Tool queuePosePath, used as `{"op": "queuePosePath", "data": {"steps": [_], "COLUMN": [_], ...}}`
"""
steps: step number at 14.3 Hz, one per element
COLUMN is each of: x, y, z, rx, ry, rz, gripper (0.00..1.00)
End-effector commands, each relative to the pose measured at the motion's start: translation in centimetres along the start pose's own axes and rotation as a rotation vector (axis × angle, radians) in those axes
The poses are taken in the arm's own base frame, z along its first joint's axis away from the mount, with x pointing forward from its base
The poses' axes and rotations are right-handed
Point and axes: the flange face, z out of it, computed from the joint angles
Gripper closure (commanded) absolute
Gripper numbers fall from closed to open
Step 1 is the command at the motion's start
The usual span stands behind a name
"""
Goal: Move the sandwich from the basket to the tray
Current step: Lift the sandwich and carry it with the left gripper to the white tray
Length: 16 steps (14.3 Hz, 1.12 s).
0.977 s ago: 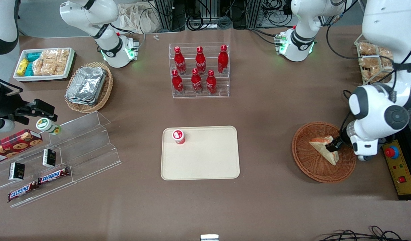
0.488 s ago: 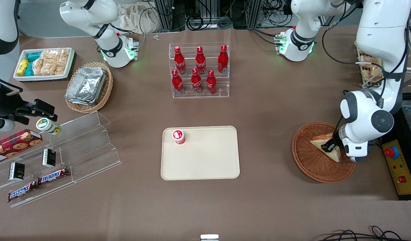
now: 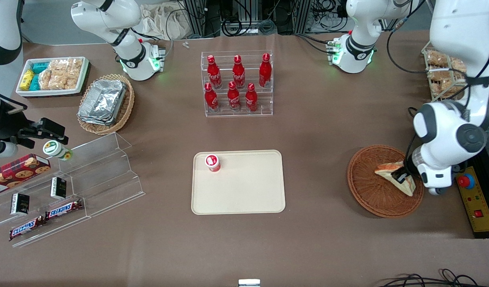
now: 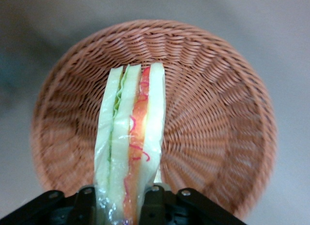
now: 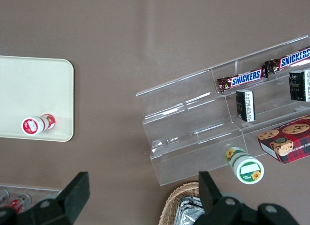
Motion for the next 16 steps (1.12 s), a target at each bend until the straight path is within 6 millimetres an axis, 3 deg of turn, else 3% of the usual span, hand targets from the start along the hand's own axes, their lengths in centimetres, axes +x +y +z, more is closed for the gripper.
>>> {"op": "queuePosePath", "data": {"steps": [1, 3, 4, 7, 9, 10, 13, 16], "x": [-2.5, -4.2, -5.7, -12.4, -14.9, -17.6, -24.3, -29.0], "y": [2.0, 3.9, 5.2, 10.9, 14.0, 16.5, 22.5, 26.5], "z": [-9.5, -14.1, -15.2, -15.3, -15.6, -15.7, -12.5, -6.3], "rx": [0.053, 0.081, 0.077, 0.048, 0.006, -0.012, -0.031, -0.045], "ry": [-0.072, -0.135, -0.157, -0.151, -0.153, -0.147, -0.104, -0.081], "rz": [0.170, 0.339, 0.408, 0.585, 0.669, 0.726, 0.844, 0.837], "gripper": [1.00, 1.00, 1.00, 1.00, 1.00, 1.00, 1.00, 1.00]}}
